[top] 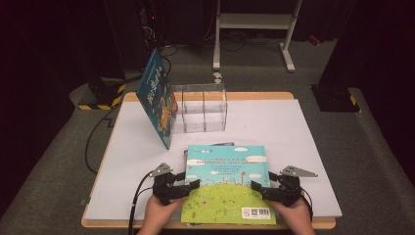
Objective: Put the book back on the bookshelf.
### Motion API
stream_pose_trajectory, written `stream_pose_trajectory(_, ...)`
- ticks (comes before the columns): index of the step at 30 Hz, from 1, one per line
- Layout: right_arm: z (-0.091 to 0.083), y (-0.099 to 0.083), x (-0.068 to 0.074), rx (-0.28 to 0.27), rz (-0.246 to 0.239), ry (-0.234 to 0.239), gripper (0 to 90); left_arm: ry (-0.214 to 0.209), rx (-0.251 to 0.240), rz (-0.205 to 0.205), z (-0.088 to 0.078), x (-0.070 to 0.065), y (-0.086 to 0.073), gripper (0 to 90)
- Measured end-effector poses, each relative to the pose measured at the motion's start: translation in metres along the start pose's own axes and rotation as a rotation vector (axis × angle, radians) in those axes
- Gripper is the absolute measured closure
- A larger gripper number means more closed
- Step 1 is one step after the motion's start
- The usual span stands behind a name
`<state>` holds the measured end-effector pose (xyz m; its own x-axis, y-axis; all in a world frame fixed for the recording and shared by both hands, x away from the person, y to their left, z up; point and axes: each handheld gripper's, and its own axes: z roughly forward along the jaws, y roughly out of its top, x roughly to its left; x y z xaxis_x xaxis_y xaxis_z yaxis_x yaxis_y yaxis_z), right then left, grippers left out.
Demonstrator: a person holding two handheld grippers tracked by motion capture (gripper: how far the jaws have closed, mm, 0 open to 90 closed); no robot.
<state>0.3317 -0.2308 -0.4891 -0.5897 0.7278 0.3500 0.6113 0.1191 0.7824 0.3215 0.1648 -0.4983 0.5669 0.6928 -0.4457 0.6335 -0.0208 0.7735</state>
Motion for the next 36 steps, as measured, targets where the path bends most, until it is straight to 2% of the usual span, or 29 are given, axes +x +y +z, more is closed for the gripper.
stream_pose_trajectory(3,-0.003,0.003,-0.001,0.026,0.014,-0.003,19.1,0.002,0.013,-0.001,0.002,-0.001,0.002,28.8)
stream_pose_trajectory(7,-0.007,0.007,0.001,0.033,0.028,-0.024,23.2,0.012,0.015,0.001,0.003,-0.003,0.005,29.7)
stream_pose_trajectory(11,-0.012,0.013,0.005,0.009,0.004,-0.054,25.6,0.025,-0.002,0.023,0.002,-0.007,0.013,31.5)
stream_pose_trajectory(17,-0.020,0.033,0.009,-0.058,-0.036,-0.090,31.0,0.052,-0.039,0.063,0.002,-0.012,0.033,36.1)
stream_pose_trajectory(25,-0.024,0.061,0.016,-0.134,-0.096,-0.128,37.6,0.103,-0.130,0.084,-0.002,-0.012,0.055,40.6)
stream_pose_trajectory(31,-0.025,0.076,0.026,-0.188,-0.134,-0.135,41.9,0.110,-0.229,0.063,-0.011,-0.009,0.063,46.6)
stream_pose_trajectory(36,-0.030,0.085,0.036,-0.246,-0.173,-0.150,45.9,0.114,-0.288,0.080,-0.019,-0.011,0.070,50.8)
